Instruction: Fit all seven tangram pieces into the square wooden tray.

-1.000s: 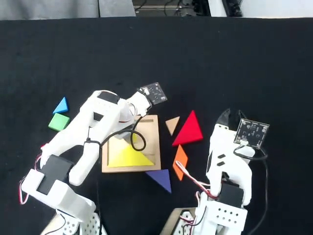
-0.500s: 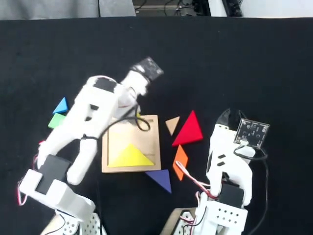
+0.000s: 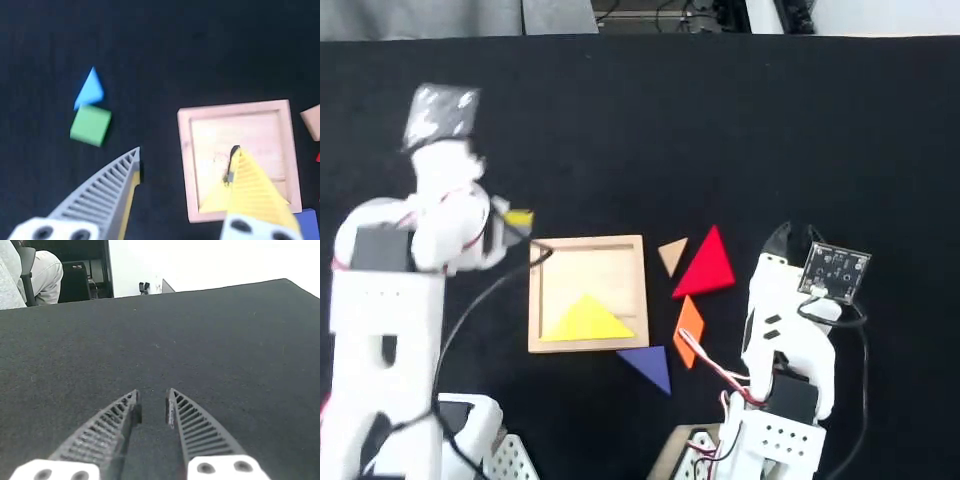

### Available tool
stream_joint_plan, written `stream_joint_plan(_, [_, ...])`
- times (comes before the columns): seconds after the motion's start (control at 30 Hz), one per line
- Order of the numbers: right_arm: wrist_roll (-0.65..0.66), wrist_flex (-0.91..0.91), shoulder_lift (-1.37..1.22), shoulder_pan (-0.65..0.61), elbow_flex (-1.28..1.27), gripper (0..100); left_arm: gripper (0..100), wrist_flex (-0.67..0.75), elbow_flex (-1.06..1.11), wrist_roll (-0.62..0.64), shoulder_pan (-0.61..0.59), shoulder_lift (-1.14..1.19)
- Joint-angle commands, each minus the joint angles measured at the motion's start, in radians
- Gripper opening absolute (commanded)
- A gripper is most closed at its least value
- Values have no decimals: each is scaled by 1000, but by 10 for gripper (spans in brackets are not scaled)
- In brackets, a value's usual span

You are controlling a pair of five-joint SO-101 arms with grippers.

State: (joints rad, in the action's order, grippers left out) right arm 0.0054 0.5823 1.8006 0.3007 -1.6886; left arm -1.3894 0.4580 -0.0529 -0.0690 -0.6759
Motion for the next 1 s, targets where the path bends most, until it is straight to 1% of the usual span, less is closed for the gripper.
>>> stream_joint_plan(0.0, [61,44,91,-94,4,100,281,75,262,86,-105,-213])
stream_joint_plan(0.13, [272,130,91,-222,4,98,281,279,559,87,-234,-359])
stream_joint_plan(0.23, [384,275,90,-330,56,96,281,393,763,75,-297,-439])
stream_joint_plan(0.27, [388,333,90,-356,99,96,281,407,800,48,-314,-468])
stream_joint_plan(0.33, [390,456,88,-402,199,96,281,391,837,-6,-352,-512])
stream_joint_plan(0.43, [393,611,67,-505,320,99,281,376,891,-52,-410,-568])
stream_joint_plan(0.53, [394,585,-45,-540,325,99,281,411,972,-106,-449,-618])
stream_joint_plan(0.67, [407,551,-326,-608,380,100,281,427,1030,-143,-479,-681])
stream_joint_plan(0.77, [399,566,-584,-674,493,100,281,427,1056,-160,-486,-720])
stream_joint_plan(0.87, [359,638,-816,-758,634,100,281,425,1072,-166,-484,-746])
stream_joint_plan(0.97, [328,750,-1015,-838,777,100,281,425,1072,-166,-484,-749])
